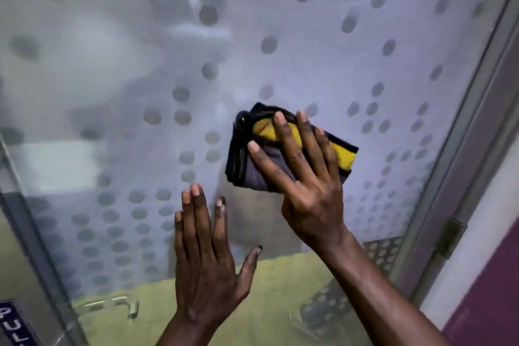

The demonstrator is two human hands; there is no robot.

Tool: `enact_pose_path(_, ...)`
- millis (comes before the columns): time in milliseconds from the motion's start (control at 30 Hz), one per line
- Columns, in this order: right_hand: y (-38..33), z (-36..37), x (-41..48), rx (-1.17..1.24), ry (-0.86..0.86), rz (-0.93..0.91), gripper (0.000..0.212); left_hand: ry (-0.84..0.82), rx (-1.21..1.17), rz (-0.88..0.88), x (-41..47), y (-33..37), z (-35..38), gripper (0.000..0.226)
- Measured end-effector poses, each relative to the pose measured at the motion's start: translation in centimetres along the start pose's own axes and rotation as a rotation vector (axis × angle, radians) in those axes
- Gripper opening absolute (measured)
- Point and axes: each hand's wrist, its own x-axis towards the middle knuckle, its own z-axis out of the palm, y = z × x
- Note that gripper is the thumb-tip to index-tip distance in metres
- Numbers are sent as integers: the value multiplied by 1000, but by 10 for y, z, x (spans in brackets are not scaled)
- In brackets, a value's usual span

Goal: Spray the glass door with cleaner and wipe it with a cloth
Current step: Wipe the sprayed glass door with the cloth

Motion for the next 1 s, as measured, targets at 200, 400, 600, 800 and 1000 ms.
enact_pose_path(200, 82, -14, -32, 140, 243, 670, 103, 37, -11, -11, 2, 6, 2, 118)
enact_pose_path(400, 64, -8, -19, 179, 300, 660, 92, -8, -63, 71, 11, 33, 14, 117)
enact_pose_path(600, 12, 10, -145, 49, -180, 246, 82, -14, 0, 89, 10, 34, 22, 108)
enact_pose_path(800, 94, -4, -135, 118, 127, 781, 103, 20, -2, 106, 12, 42, 26, 116)
enact_pose_path(1000, 106, -6, -71, 224, 355, 979, 99, -38, -59, 137, 16, 65, 36, 106)
